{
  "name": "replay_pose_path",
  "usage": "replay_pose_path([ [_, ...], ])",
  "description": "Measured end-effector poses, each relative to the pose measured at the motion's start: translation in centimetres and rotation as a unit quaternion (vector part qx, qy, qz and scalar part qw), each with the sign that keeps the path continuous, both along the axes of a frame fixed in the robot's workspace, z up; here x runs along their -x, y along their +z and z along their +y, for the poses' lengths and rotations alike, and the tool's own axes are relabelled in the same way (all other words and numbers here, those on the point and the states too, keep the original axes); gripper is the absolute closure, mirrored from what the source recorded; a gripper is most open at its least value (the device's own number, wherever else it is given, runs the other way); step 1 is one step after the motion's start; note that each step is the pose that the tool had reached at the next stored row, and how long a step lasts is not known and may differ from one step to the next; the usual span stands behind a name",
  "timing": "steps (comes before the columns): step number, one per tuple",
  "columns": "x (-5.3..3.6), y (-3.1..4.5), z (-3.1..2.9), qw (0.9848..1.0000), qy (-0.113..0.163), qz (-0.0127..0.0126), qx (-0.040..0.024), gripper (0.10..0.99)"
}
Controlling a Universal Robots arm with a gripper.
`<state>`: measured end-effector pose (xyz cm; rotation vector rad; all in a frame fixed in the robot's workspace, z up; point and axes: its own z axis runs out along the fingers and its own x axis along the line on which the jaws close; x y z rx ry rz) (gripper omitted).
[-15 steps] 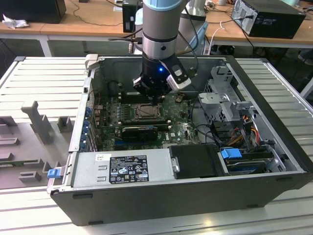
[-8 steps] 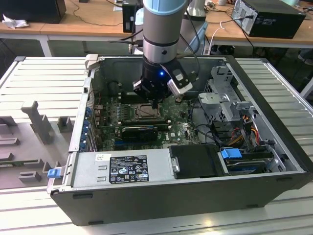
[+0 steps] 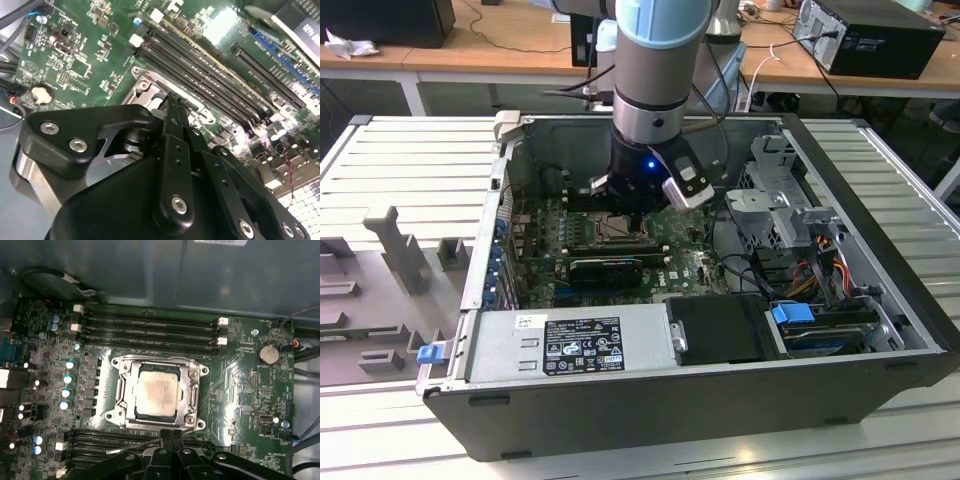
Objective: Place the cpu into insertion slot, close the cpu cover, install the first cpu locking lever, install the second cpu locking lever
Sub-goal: 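Install the second cpu locking lever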
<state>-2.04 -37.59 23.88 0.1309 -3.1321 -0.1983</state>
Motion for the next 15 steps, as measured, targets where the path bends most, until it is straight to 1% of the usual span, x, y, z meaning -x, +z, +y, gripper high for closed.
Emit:
replay_pose_path([
  [2, 0.39, -0.03, -0.24, 1.0, 0.0, 0.0, -0.0017, 0.98],
  [6, 2.16, -0.08, -0.45, 1.0, 0.0, 0.0, -0.0029, 0.98],
  [7, 2.35, -0.25, -0.45, 1.0, 0.0, -0.0001, -0.0045, 0.98],
  [10, 2.35, -0.75, -0.45, 1.0, 0.001, 0.0, -0.005, 0.98],
  [11, 2.36, -1.09, -0.46, 1.0, 0.001, 0.0, -0.0052, 0.98],
  [12, 2.48, -1.2, -0.51, 1.0, 0.001, 0.0001, -0.0086, 0.98],
  [13, 2.67, -1.21, -0.68, 0.9999, 0.001, 0.0, -0.0155, 0.98],
  [15, 2.89, -1.21, -0.84, 0.9998, 0.001, 0.0, -0.0197, 0.98],
])
